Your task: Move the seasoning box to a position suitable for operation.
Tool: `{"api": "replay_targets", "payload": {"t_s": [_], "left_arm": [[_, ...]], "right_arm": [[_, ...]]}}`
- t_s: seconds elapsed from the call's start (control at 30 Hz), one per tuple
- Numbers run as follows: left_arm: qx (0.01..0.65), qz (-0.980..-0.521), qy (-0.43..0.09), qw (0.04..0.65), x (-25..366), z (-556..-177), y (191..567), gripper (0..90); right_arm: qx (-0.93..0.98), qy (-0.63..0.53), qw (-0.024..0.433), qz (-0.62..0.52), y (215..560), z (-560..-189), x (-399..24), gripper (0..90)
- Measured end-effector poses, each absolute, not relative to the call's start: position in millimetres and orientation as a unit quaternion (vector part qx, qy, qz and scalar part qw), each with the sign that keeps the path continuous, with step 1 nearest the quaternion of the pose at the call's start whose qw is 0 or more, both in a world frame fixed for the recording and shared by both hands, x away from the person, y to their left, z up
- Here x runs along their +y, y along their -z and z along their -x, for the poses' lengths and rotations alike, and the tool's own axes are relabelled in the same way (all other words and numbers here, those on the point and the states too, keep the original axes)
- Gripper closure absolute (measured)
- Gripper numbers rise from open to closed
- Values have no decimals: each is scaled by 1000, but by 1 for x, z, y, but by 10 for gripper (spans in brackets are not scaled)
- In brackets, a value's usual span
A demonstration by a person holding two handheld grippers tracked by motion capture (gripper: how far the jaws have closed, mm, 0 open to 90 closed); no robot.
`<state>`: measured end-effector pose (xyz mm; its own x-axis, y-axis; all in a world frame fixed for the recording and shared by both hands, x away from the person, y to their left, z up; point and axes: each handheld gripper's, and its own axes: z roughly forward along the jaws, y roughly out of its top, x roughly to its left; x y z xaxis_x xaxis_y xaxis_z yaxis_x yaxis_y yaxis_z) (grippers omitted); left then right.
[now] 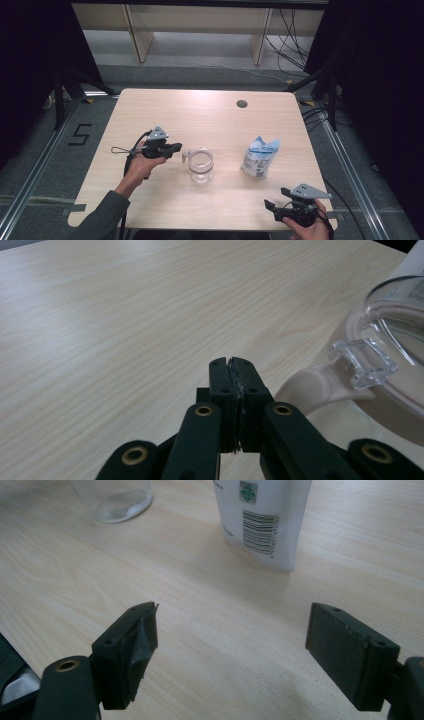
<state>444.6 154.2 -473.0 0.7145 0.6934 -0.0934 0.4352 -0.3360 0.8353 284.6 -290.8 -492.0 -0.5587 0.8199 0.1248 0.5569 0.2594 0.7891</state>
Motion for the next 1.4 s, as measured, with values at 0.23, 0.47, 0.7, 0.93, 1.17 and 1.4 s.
{"api": "replay_targets", "payload": {"t_s": [0.23, 0.47, 0.7, 0.93, 1.17, 1.4], "left_arm": [[356, -800, -124, 467, 150, -452, 471, 890], [348, -804, -110, 469, 141, -451, 467, 890], [339, -808, -105, 470, 136, -453, 465, 890], [332, -813, -101, 466, 135, -454, 465, 890], [329, -819, -90, 462, 138, -453, 465, 891], [318, -824, -87, 461, 140, -448, 465, 891]], "right_arm": [[772, -416, 135, -461, 492, -283, -288, 219], [774, -418, 142, -455, 492, -283, -289, 218], [780, -415, 150, -444, 492, -285, -291, 219], [779, -415, 151, -445, 492, -285, -290, 219], [780, -414, 149, -445, 492, -285, -290, 219], [779, -413, 149, -448, 492, -285, -291, 219]]}}
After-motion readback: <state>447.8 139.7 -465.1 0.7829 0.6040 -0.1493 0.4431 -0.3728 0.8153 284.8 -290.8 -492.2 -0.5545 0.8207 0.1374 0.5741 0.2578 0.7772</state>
